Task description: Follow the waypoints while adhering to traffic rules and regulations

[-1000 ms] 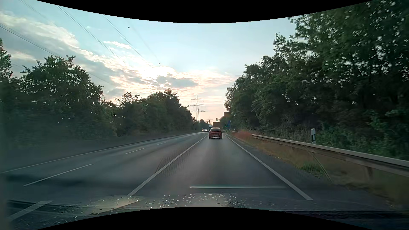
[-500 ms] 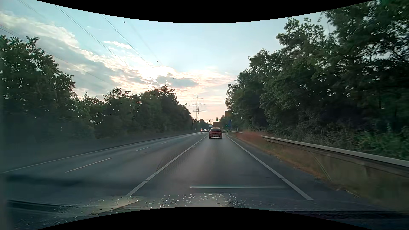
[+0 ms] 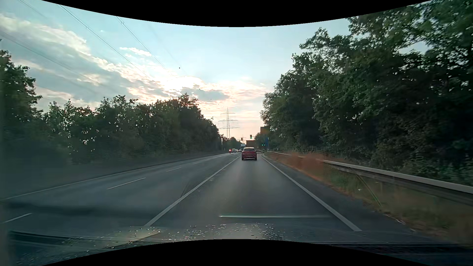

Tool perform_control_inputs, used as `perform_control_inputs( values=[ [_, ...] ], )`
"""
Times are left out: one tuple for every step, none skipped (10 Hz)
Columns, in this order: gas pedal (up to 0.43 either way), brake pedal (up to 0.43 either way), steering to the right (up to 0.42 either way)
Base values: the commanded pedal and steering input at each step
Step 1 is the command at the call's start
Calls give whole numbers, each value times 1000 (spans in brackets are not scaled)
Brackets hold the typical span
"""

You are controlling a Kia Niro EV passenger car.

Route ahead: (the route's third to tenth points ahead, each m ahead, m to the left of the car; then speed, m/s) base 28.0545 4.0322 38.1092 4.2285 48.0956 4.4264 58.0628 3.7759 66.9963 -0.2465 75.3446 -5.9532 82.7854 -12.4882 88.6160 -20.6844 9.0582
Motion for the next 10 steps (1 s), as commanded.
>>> perform_control_inputs(
  values=[
    [28, 0, -3],
    [39, 0, -3],
    [39, 0, -3],
    [39, 0, -3],
    [39, 0, -3],
    [39, 0, -3],
    [39, 0, -3],
    [39, 0, -3],
    [39, 0, -3],
    [39, 0, -2]
  ],
)
